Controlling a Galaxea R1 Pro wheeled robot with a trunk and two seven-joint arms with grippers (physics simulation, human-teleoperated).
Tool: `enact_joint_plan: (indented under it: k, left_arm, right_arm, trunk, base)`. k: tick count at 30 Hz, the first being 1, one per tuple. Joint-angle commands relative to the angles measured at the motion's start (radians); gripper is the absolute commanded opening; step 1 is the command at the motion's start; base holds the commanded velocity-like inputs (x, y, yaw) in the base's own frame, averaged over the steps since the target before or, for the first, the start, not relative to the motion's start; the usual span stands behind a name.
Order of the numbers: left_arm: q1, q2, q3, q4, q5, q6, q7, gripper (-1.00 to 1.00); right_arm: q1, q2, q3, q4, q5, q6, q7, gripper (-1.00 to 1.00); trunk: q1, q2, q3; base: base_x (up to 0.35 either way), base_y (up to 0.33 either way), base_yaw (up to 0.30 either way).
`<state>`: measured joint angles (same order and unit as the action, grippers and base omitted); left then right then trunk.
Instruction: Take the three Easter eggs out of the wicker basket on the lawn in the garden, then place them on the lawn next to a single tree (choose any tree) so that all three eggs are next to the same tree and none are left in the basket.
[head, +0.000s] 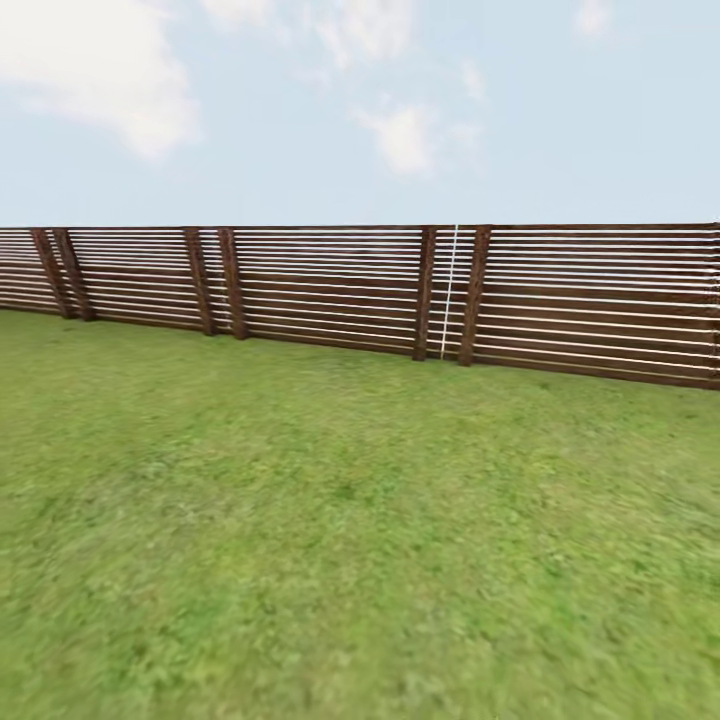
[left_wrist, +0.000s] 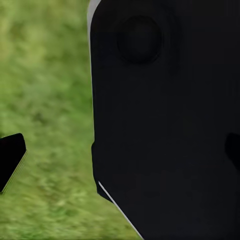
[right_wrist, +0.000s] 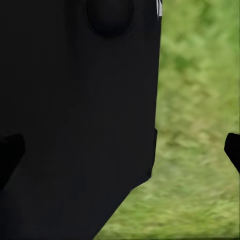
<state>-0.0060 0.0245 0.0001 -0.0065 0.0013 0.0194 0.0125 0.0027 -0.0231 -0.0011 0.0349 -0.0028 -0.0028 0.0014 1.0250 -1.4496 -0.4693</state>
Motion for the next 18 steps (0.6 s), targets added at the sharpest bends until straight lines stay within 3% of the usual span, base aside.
enact_joint_plan:
  k: [1, 18]
  left_arm:
    - [0.0, 0.0, 0.0, -0.001, 0.0, 0.002, 0.001, 1.0]
    - [0.0, 0.0, 0.0, -0.001, 0.0, 0.002, 0.001, 1.0]
  right_arm:
    - [0.0, 0.0, 0.0, 0.001, 0.0, 0.0, 0.0, 1.0]
    - [0.0, 0.0, 0.0, 0.003, -0.001, 0.0, 0.0, 1.0]
  trunk:
    - [0.0, 0.0, -0.001]
    - [0.0, 0.0, -0.001]
  base:
    - [0.0, 0.0, -0.279]
    - [0.0, 0.0, -0.282]
